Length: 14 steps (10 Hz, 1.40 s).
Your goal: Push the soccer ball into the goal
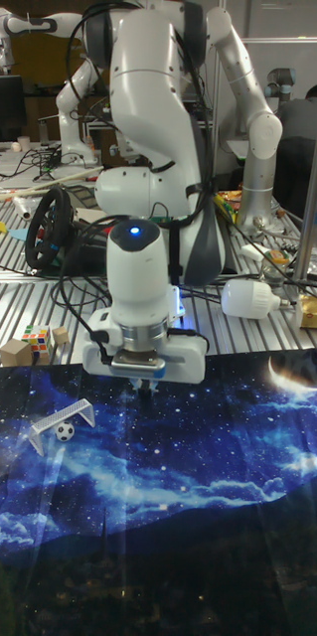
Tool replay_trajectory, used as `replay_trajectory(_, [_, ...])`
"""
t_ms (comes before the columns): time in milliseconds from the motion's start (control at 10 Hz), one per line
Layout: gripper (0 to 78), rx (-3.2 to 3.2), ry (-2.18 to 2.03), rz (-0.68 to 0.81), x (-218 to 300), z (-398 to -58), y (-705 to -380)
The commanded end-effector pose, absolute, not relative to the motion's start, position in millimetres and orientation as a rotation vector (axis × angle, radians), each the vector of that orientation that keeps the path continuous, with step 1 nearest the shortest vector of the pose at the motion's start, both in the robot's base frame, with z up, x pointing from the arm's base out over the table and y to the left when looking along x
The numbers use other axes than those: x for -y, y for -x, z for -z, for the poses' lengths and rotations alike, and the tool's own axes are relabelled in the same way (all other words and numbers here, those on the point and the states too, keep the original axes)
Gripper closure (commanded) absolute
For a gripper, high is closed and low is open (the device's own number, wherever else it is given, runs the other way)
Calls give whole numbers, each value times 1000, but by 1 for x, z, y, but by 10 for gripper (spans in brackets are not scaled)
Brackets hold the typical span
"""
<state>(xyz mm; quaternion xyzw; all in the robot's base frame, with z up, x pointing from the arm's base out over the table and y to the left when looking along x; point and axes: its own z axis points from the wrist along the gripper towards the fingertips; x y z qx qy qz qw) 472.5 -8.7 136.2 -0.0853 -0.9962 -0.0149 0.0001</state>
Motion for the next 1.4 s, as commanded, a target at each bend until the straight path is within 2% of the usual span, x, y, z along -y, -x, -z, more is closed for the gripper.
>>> replay_trajectory(100, [776,3124,229,53,-2,-158,-469])
replay_trajectory(1400, [776,3125,179,49,-1,-173,-471])
